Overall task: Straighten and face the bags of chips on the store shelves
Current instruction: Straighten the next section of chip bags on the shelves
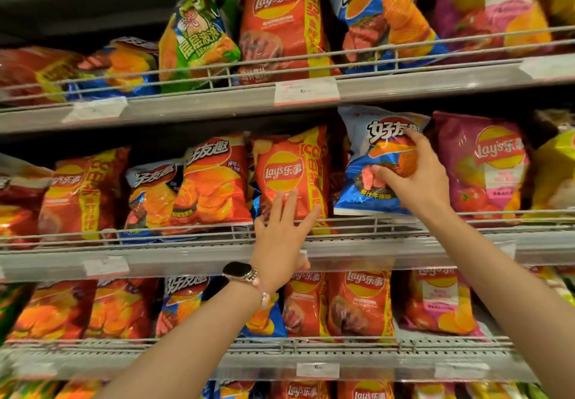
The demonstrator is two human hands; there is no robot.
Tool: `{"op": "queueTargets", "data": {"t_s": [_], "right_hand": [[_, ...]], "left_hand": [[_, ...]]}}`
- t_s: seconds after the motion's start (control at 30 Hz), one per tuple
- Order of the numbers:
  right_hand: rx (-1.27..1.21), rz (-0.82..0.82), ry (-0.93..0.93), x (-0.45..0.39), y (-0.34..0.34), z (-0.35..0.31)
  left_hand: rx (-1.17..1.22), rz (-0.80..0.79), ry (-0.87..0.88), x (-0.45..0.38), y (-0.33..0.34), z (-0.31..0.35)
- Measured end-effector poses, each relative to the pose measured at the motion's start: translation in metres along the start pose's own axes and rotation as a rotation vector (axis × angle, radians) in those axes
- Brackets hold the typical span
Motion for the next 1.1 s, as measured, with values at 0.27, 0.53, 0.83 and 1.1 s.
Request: {"op": "queueTargets", "data": {"t_s": [0.27, 0.53, 0.83, 1.1], "right_hand": [[-0.129, 0.045, -0.055, 0.011, -0.010, -0.026], [0.113, -0.031, -0.155, 0.050, 0.009, -0.072], [0.111, 0.040, -0.377, 0.078, 0.043, -0.104], [0.164, 0.034, -0.423, 0.076, 0.064, -0.133]], "left_hand": [[0.041, 0.056, 0.135, 0.001, -0.005, -0.010], [0.194, 0.578, 0.071, 0.040, -0.064, -0.077], [0.725, 0.202, -0.474, 0.028, -0.024, -0.193], [1.041, 0.449, -0.397, 0.034, -0.040, -0.196]]}}
Point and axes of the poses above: each hand's wrist, its own x-axis away from the middle knuckle, its own y-axis out of the palm, z = x × y, the point moved 9 cm from there along -x, towards the middle knuckle, and after that the axes turned 9 degrees about -z, right-handed, at the moved point
